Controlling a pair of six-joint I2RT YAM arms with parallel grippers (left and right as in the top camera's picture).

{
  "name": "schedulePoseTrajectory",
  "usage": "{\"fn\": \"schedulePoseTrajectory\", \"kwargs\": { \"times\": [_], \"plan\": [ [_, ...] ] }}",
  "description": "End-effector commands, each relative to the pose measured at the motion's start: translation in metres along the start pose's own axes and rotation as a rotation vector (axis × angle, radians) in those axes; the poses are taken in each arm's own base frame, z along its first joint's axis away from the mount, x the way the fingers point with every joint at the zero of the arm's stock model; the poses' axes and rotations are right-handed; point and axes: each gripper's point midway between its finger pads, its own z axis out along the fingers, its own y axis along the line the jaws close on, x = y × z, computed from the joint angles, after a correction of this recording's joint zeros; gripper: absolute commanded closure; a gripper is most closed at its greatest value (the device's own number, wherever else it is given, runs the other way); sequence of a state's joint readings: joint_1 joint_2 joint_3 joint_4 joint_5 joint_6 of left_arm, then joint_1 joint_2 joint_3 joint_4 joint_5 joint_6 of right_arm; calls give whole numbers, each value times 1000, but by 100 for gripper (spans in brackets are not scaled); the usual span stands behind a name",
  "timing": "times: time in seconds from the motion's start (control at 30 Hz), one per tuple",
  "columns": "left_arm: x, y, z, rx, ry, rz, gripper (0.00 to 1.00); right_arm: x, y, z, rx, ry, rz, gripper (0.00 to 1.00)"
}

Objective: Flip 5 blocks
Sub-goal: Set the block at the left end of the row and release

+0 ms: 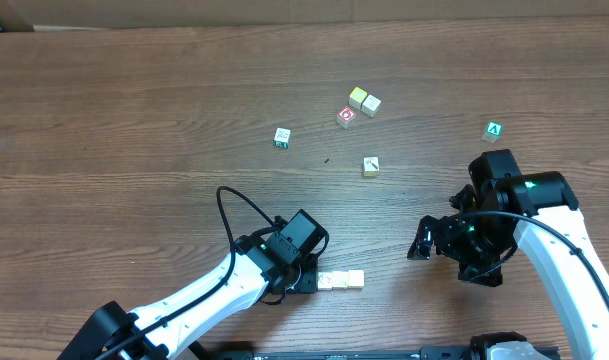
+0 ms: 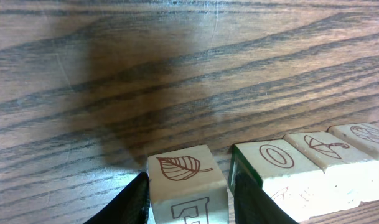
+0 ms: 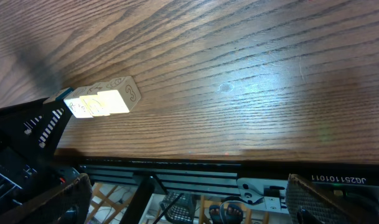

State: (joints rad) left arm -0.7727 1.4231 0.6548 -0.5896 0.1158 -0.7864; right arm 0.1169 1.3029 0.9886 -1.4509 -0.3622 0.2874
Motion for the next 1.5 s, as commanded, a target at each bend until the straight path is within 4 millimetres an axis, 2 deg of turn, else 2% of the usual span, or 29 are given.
{"fn": "schedulePoseTrajectory", "kwargs": {
  "times": [0.0, 0.1, 0.2, 0.3, 0.47, 0.5, 0.6, 0.63, 0.83, 1.0, 1.47],
  "plan": [
    [-6, -1, -2, -5, -22, 5, 64, -4, 3, -5, -13, -17, -10, 0],
    [-13, -11, -9, 19, -39, 41, 64, -4, 3, -5, -13, -17, -10, 0],
    [-25, -21, -25, 18, -68, 66, 56, -4, 3, -5, -13, -17, -9, 0],
    [-34, -24, -40, -9, -91, 74, 51, -4, 3, -5, -13, -17, -10, 0],
    [-35, -20, -52, -53, -82, 71, 51, -4, 3, -5, -13, -17, -10, 0],
    [-33, -16, -52, -71, -75, 69, 56, -4, 3, -5, -13, -17, -10, 0],
    [-22, 2, -51, -147, -36, 32, 96, -4, 4, -5, -13, -17, -10, 0],
    [-17, 7, -51, -163, -19, 31, 96, -4, 4, -5, -13, -17, -10, 0],
    [6, 31, -39, -230, 51, -5, 96, -5, 4, -5, -14, -21, -12, 0],
    [20, 39, -18, -207, 83, -13, 96, -6, 4, -5, -16, -27, -14, 0],
    [17, 28, 29, -152, 122, 17, 96, -6, 4, -5, -16, -27, -14, 0]
  ]
}}
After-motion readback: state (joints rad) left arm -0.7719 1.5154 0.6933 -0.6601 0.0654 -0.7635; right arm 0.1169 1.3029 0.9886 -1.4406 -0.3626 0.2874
